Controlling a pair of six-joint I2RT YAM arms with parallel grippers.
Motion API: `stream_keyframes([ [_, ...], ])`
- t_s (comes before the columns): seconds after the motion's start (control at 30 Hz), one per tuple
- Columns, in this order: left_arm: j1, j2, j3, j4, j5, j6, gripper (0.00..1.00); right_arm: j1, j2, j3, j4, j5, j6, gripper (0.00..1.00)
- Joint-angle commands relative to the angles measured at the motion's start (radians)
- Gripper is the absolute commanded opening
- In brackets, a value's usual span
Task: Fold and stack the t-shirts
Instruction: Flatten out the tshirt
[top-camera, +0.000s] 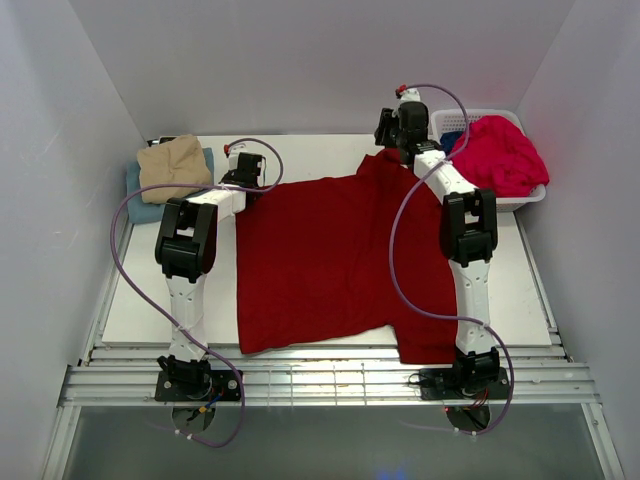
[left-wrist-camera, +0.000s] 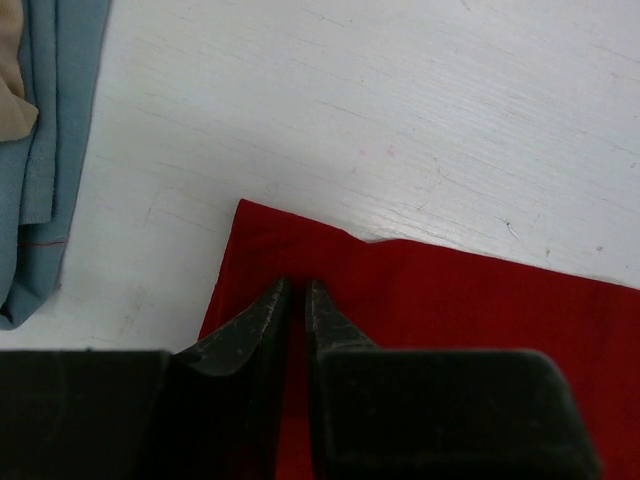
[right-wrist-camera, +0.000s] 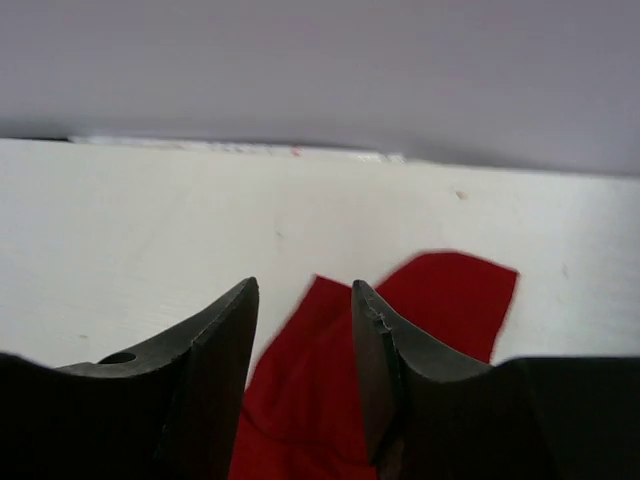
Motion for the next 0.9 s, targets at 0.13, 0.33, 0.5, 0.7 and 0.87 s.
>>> stream_keyframes([
  [0.13,0.004,0.017,-0.018,-0.058,0.033,-0.003,0.22,0.005,0.102,0.135,0.087,-0.236,0.084,0.32],
  [0.33,0.004,0.012,-0.024,-0.057,0.039,-0.01,0.16,0.008,0.168,0.144,0.054,-0.251,0.089,0.08],
  [0.5,0.004,-0.002,-0.036,-0.056,0.048,-0.018,0.12,0.01,0.203,0.192,0.001,-0.227,0.097,0.08],
  [0.7,0.004,-0.041,-0.071,-0.038,0.053,-0.032,0.16,0.011,0.216,0.201,-0.077,-0.158,0.08,0.08],
  [0.87,0.004,-0.031,-0.056,-0.041,0.051,-0.023,0.19,0.024,0.223,0.199,-0.117,-0.084,0.045,0.08],
])
